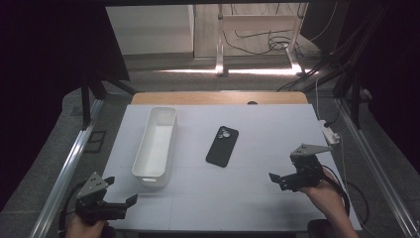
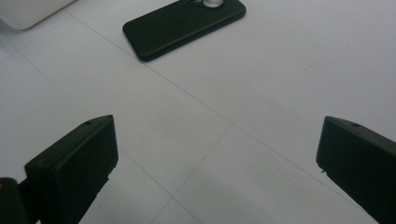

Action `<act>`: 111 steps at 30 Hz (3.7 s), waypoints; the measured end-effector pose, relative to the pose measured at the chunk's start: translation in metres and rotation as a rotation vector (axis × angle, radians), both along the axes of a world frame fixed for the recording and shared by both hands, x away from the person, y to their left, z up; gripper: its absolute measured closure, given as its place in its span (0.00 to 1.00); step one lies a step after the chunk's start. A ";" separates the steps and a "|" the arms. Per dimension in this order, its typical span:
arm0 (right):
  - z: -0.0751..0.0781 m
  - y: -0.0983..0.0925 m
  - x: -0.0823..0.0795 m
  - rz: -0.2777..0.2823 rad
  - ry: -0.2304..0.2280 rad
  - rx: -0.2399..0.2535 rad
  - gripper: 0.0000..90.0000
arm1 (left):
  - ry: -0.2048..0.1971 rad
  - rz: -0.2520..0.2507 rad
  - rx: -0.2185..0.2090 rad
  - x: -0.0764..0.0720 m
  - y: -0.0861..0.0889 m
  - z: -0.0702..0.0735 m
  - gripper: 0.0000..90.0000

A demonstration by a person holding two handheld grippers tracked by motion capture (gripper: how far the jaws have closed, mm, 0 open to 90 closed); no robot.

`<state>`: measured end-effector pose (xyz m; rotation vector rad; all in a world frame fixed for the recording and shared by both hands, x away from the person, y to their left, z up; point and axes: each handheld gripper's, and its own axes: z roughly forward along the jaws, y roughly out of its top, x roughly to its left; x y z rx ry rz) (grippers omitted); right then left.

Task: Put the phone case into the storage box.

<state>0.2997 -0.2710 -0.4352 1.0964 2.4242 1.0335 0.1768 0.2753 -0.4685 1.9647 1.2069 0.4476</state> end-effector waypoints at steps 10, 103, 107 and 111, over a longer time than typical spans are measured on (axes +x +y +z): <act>-0.003 0.018 0.015 0.031 0.020 -0.001 0.00 | 0.000 0.002 -0.011 0.000 0.001 0.000 0.01; -0.026 0.186 0.127 0.202 0.152 -0.194 0.67 | 0.006 -0.024 0.003 0.001 0.000 0.000 0.01; -0.029 0.188 0.128 0.237 0.170 -0.182 0.99 | 0.005 -0.025 0.006 0.000 0.000 0.000 0.01; -0.034 0.192 0.128 0.243 0.172 -0.197 1.00 | 0.004 -0.024 0.008 0.000 0.000 0.000 0.01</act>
